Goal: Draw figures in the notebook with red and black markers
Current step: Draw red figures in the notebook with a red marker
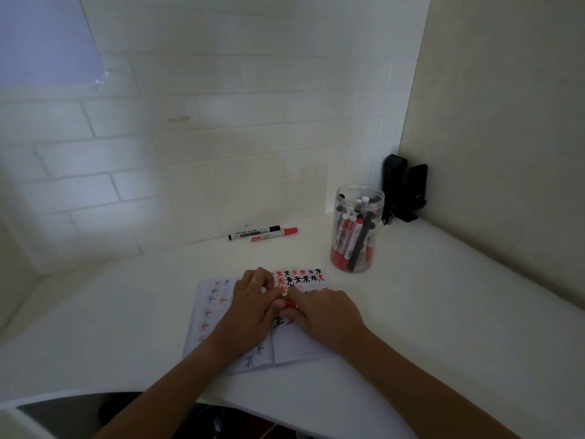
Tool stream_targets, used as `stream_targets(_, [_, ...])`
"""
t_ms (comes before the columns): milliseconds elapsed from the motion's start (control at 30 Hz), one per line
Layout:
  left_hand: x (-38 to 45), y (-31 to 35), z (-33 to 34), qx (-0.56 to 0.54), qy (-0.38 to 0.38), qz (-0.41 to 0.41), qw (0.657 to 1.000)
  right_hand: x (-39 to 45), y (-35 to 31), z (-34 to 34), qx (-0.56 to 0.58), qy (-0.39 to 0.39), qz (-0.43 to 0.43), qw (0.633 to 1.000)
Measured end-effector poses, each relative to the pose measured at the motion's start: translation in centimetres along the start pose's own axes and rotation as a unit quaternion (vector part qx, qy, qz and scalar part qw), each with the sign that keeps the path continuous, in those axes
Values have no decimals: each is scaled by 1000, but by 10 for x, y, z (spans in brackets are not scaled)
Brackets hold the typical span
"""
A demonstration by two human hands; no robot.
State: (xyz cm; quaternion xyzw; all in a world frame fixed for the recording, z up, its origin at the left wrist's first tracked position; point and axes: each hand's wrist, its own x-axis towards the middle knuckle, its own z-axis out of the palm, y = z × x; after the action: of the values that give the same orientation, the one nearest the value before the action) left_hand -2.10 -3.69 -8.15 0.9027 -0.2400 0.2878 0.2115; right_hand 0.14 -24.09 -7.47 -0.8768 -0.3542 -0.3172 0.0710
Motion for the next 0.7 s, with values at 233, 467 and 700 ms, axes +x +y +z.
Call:
stream_targets(233, [0, -8, 7, 39, 11, -159, 987, 5, 11, -17, 199, -49, 154, 967])
stream_targets(467, [0, -12, 7, 7, -7, -166, 986, 14, 24, -35, 518, -24, 264, 813])
stream_targets(700, [4, -11, 6, -7, -14, -165, 986, 21, 38, -50, 701, -63, 331, 629])
